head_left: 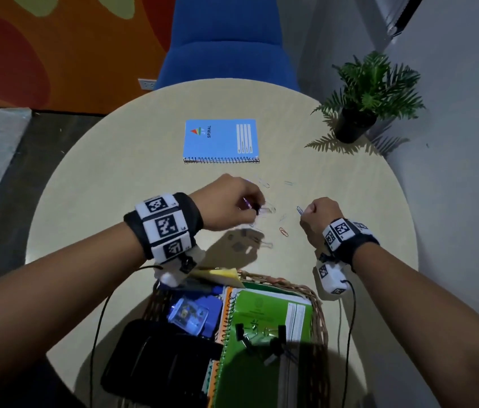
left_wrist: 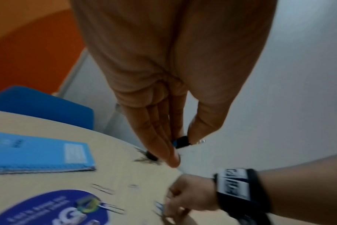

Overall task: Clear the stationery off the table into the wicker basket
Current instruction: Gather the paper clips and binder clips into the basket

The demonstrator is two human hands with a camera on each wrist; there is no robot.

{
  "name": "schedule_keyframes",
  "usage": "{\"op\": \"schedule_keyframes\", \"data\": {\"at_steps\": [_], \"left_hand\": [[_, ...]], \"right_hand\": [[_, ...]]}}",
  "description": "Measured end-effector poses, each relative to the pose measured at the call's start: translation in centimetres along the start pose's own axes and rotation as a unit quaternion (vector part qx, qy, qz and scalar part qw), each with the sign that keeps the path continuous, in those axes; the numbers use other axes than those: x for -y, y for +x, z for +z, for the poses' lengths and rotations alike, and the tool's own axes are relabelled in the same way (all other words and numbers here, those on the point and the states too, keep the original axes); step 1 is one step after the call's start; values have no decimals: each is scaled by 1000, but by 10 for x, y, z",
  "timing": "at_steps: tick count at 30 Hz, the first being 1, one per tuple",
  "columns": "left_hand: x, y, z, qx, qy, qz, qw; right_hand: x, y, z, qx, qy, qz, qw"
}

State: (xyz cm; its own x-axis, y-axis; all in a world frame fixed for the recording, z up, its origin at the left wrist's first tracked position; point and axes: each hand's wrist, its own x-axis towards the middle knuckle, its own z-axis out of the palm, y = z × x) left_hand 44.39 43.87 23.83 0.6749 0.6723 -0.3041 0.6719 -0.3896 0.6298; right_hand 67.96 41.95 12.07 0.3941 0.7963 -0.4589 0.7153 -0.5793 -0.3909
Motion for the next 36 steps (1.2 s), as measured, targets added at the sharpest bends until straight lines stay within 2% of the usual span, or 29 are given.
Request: {"op": "schedule_keyframes", "data": {"at_steps": [3, 7, 10, 13, 16, 19, 21, 23, 27, 29, 32, 36], "left_hand": [[-18, -30, 23, 85, -26, 54, 995], [-20, -57, 60, 146, -9, 90, 985], [-20, -65, 72, 185, 37, 105, 976], [-24, -64, 57, 150, 29, 103, 983], [-19, -58, 30, 99, 3, 64, 993], [5, -40, 3, 15, 46, 24, 999], [27, -22, -9, -25, 83, -20, 996], [47, -4, -12, -31, 120, -57, 991], [68, 27, 5, 28, 182, -82, 979], [71, 40, 16, 56, 217, -92, 970], [73, 55, 31, 86, 256, -101, 958], [77, 63, 47, 95, 274, -102, 951]], "right_hand": [[-14, -16, -7, -13, 89, -53, 995], [-31, -57, -19, -33, 208, -107, 972], [-41, -89, -20, -6, 224, -124, 967], [-45, -119, -19, 45, 222, -138, 964], [-46, -144, -17, 111, 189, -156, 963], [-44, -161, -13, 216, 138, -188, 948], [-43, -163, -9, 251, 96, -204, 942], [-40, -157, -8, 214, 83, -213, 950], [-27, -117, -8, 94, 130, -199, 967], [-21, -86, 0, 73, 91, -179, 977], [-14, -45, 17, 71, -32, -124, 989], [-5, -23, 34, 41, -62, -87, 993]]}}
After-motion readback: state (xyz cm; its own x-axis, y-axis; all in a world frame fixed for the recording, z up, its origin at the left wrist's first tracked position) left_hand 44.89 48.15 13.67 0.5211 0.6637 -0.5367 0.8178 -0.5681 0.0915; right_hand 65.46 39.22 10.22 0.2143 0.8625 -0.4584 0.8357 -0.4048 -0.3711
